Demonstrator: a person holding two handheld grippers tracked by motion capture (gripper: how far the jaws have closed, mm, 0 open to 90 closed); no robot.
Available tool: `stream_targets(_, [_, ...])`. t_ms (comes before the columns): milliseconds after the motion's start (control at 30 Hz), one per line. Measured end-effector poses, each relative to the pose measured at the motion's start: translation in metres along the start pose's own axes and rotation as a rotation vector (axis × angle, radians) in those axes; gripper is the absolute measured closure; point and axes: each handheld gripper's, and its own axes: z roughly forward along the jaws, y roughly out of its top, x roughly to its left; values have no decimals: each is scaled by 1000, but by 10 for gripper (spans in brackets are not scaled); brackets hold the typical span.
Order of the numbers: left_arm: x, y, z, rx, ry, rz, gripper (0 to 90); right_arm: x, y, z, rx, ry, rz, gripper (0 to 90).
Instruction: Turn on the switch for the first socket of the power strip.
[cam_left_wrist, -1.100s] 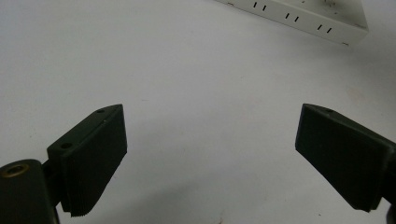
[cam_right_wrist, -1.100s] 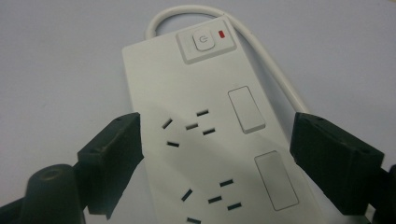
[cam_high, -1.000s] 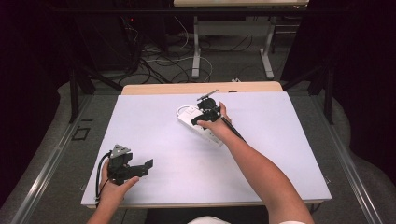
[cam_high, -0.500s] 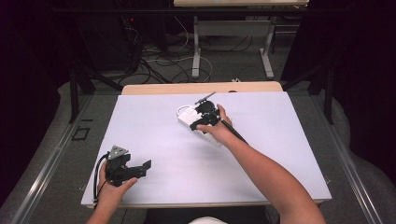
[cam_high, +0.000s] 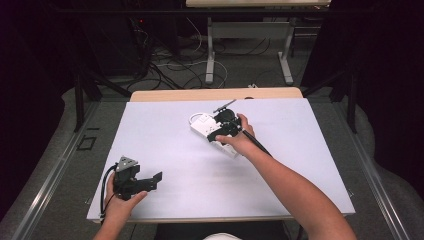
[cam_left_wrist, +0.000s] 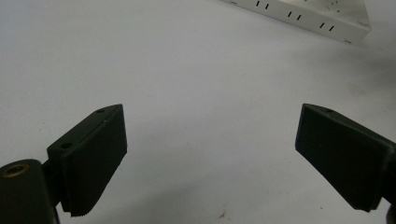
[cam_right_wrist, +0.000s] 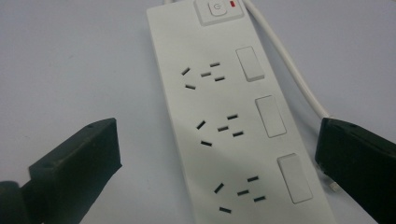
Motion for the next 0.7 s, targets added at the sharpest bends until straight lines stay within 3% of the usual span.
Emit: stream_targets(700, [0,0,0,-1,0,0,87,-16,-18,-25,-19,3,13,0])
